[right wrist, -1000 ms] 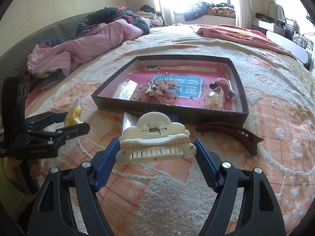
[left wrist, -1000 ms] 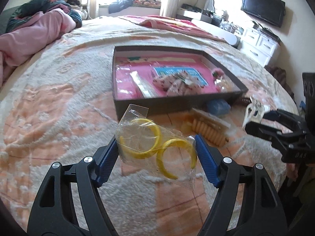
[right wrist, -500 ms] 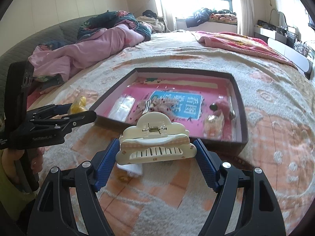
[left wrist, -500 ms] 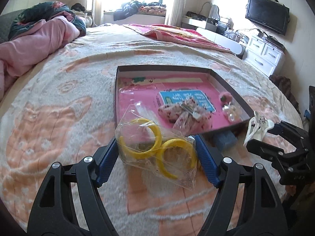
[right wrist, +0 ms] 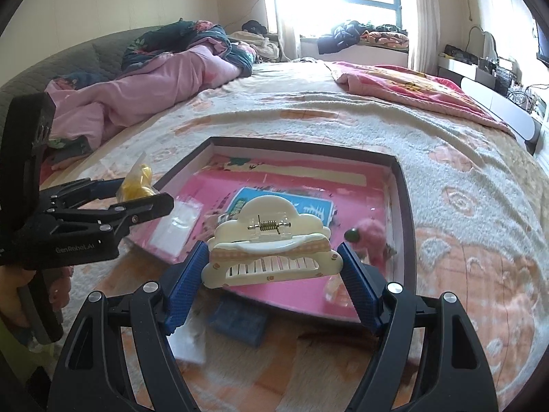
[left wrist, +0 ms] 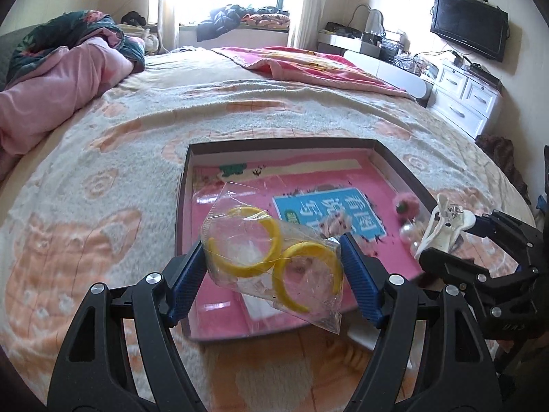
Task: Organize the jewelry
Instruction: 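Carry the claw clip and bangles bag into the pink tray and open both tools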
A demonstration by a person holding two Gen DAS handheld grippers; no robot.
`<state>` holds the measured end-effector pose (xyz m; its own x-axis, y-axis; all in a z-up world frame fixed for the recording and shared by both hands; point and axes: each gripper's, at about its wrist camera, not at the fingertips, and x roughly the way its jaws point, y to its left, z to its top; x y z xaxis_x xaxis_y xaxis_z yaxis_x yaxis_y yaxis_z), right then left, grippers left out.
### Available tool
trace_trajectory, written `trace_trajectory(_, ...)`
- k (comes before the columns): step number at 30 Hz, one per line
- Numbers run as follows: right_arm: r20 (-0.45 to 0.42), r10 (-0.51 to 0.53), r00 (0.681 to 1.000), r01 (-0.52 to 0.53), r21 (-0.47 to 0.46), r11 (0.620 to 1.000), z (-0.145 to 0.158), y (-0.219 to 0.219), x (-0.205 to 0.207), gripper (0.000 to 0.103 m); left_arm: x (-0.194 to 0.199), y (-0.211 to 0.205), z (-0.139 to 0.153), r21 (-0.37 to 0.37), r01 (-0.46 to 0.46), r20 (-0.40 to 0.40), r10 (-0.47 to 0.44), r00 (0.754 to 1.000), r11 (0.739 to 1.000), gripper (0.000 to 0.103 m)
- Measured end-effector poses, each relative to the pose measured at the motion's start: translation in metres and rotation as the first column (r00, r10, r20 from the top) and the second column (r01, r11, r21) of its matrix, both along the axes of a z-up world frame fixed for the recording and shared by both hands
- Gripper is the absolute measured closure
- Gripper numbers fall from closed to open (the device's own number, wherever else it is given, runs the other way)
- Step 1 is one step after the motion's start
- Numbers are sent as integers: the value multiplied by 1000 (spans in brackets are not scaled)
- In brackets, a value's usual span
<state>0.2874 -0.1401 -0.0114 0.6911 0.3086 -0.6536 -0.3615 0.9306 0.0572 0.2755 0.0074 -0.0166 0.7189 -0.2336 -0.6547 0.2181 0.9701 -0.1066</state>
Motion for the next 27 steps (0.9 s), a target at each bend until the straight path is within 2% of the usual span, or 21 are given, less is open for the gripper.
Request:
trace_trajectory(14,-41,-23,999,20,-57,998,-27,-1,27,29,45,-8,-10,25,-11,-41,12,999,1000,37)
trace_trajectory(27,-45,29,999,-32,-82,996,-33,17,34,29,72,-6,-21,37,-27,-80,30,996,999,36)
